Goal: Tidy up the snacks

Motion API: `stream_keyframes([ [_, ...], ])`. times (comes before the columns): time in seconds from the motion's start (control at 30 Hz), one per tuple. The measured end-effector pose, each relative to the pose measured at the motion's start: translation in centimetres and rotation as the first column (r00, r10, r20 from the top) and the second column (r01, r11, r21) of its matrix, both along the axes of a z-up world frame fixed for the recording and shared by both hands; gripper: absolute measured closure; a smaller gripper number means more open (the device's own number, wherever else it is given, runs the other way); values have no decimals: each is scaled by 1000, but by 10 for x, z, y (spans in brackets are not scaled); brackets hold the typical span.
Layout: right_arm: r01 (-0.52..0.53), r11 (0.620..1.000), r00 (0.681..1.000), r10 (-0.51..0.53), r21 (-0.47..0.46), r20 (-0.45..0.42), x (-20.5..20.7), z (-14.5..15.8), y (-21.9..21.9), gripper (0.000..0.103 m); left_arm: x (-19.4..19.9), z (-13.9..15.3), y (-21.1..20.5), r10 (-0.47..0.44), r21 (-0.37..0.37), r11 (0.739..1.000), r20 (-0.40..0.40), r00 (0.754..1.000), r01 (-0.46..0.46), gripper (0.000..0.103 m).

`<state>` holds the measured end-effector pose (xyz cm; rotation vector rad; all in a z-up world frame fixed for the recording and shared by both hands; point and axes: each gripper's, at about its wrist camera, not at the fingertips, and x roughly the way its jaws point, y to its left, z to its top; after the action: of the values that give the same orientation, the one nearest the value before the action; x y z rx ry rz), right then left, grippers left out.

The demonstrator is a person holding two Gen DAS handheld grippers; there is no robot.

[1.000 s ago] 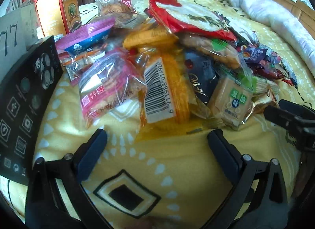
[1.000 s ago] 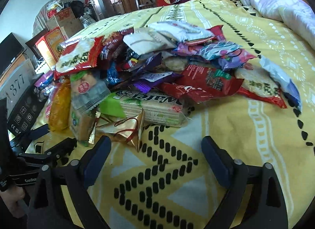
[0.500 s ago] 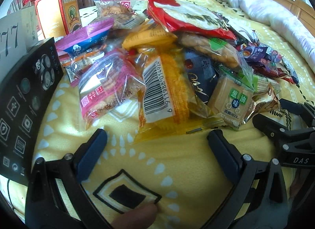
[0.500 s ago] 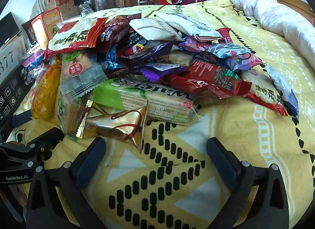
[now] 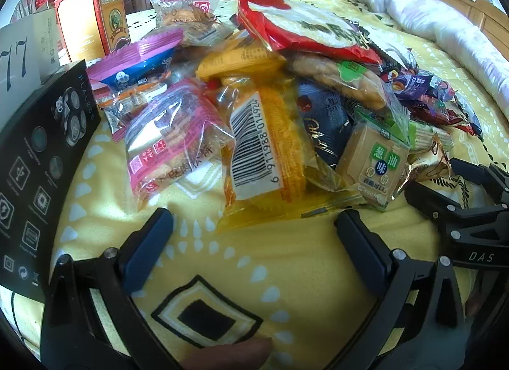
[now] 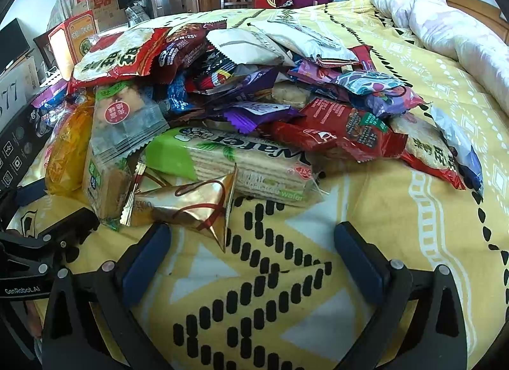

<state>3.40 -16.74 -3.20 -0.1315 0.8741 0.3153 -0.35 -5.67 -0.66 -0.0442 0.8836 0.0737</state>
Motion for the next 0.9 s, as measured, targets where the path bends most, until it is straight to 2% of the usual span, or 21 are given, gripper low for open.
stream_keyframes([
  [0.9, 4, 1000, 1000, -4, -2, -1, 1, -1, 0, 0, 0, 0, -1, -3, 8, 1000, -1, 1000, 3, 0],
])
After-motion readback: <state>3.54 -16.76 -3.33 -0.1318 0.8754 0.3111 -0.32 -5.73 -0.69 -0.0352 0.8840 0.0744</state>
